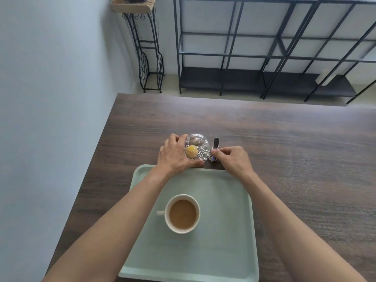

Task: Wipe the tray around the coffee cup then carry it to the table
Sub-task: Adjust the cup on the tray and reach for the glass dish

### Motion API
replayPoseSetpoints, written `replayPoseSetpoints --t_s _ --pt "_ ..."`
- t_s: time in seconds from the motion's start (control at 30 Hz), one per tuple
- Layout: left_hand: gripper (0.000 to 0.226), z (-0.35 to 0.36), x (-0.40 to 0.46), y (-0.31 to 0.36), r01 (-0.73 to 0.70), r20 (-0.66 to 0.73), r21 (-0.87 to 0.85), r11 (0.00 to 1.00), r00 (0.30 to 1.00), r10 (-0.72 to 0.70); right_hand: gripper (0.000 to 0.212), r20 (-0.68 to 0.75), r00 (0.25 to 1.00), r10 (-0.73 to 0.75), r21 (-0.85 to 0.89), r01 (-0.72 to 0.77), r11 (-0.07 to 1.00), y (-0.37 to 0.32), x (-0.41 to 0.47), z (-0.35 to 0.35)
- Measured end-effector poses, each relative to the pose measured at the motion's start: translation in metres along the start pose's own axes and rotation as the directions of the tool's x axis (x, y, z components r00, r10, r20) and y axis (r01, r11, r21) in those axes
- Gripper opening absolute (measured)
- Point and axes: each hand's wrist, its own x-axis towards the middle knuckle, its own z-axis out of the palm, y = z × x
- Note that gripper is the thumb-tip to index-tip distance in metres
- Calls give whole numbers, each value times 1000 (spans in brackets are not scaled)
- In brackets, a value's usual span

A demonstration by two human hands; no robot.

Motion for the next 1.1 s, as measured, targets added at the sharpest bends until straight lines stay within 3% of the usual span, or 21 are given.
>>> replayPoseSetpoints --t_s 0.17,0.33,0.53,0.83,1.1 --pt "111 -6 4 -11 -12 -45 57 998 999 15 29 7 1000 3 -16 -3 1000 -3 4 2" --pt "110 -28 11 -54 68 -57 -52 996 996 -71 31 17 1000 -19 1 19 1000 -29 16 21" --pt "116 -77 28 -130 195 -85 -161 967 974 -211 29 71 995 -72 4 71 997 -86 45 79" --pt "101 -126 63 -210 285 -159 -250 925 931 -330 27 168 975 -146 2 148 989 -184 101 178" --pt "104 -126 70 -223 267 -142 -228 936 942 -303 30 140 980 -143 -30 149 988 -203 111 200"
